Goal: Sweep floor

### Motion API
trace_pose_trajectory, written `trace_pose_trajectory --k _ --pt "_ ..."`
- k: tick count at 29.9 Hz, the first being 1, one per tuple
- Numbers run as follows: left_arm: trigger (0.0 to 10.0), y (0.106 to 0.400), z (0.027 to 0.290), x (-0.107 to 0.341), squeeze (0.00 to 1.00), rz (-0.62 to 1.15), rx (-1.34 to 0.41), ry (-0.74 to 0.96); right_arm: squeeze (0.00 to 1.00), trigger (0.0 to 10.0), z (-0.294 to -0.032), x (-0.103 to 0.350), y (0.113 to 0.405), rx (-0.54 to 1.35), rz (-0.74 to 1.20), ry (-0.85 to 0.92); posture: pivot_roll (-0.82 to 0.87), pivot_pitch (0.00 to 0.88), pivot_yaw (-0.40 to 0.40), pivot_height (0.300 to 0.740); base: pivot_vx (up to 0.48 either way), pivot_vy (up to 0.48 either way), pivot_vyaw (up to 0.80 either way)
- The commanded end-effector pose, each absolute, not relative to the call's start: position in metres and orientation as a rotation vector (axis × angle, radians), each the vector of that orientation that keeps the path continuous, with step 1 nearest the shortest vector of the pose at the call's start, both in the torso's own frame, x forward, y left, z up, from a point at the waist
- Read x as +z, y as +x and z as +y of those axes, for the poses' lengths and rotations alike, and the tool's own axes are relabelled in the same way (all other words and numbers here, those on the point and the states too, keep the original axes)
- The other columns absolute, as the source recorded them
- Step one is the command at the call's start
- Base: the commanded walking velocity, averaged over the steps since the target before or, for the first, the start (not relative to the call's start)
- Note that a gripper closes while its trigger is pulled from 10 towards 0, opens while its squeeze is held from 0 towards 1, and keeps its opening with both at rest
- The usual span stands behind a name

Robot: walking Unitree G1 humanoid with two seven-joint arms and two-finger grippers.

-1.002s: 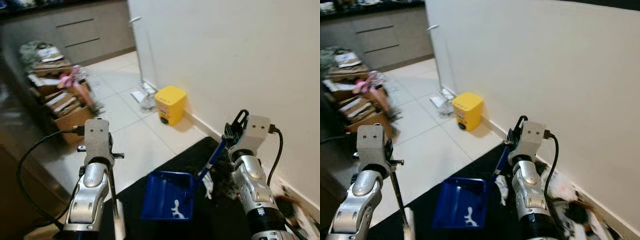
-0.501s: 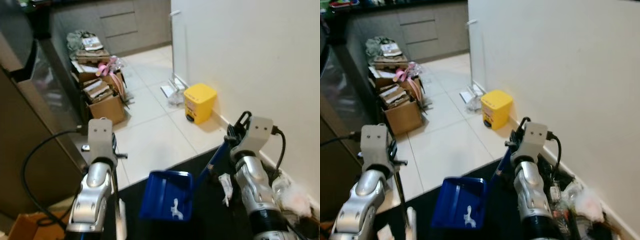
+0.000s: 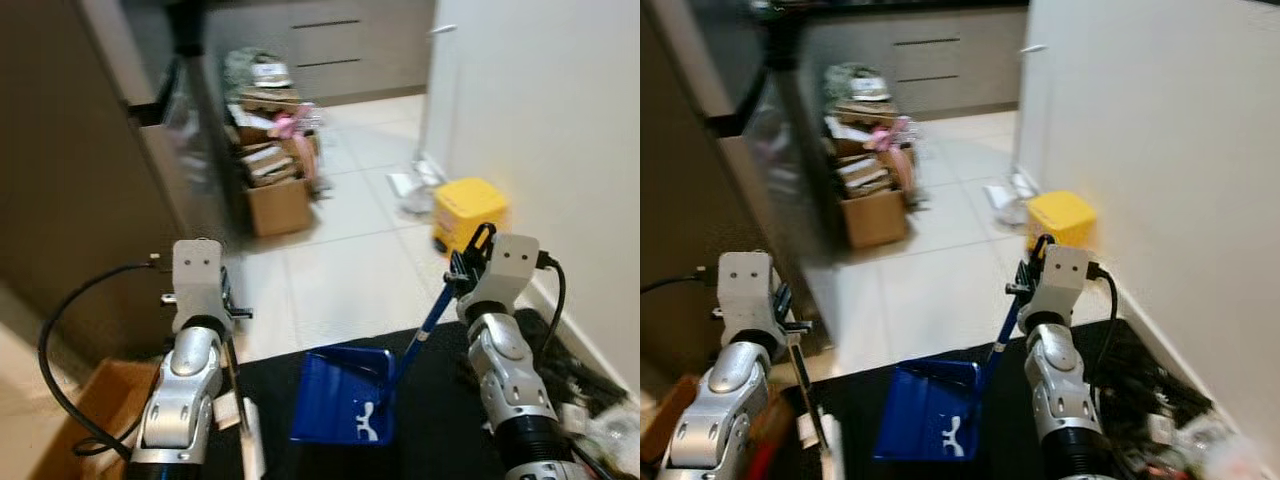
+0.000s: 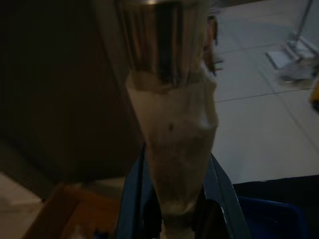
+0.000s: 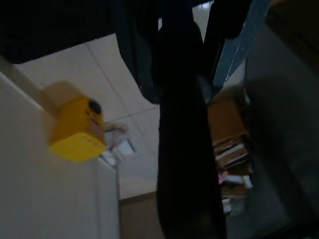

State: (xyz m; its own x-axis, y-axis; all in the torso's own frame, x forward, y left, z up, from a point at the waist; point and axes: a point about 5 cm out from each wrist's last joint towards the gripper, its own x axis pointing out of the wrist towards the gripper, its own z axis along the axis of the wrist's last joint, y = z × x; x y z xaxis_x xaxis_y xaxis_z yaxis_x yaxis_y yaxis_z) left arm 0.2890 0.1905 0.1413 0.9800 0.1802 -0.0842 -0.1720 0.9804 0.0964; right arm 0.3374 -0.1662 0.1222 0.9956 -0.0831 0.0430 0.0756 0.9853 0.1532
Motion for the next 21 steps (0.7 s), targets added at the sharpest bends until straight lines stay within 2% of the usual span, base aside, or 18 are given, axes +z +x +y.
trace_pose_trajectory --k 1,21 --pt "10.0 0.2889 0.1916 0.1468 0.0 0.068 0.183 0.102 0.0 10.0 -0.1647 0.1294 0.339 -0.075 -0.087 0.163 0.08 0.02 0.026 0.74 0.0 0.0 0.76" --pt "10.0 0.2899 0.1896 0.1483 0.0 0.067 0.182 0.098 0.0 10.0 -0.164 0.1279 0.339 -0.065 -0.083 0.16 0.07 0.011 0.021 0.74 0.0 0.0 0.76"
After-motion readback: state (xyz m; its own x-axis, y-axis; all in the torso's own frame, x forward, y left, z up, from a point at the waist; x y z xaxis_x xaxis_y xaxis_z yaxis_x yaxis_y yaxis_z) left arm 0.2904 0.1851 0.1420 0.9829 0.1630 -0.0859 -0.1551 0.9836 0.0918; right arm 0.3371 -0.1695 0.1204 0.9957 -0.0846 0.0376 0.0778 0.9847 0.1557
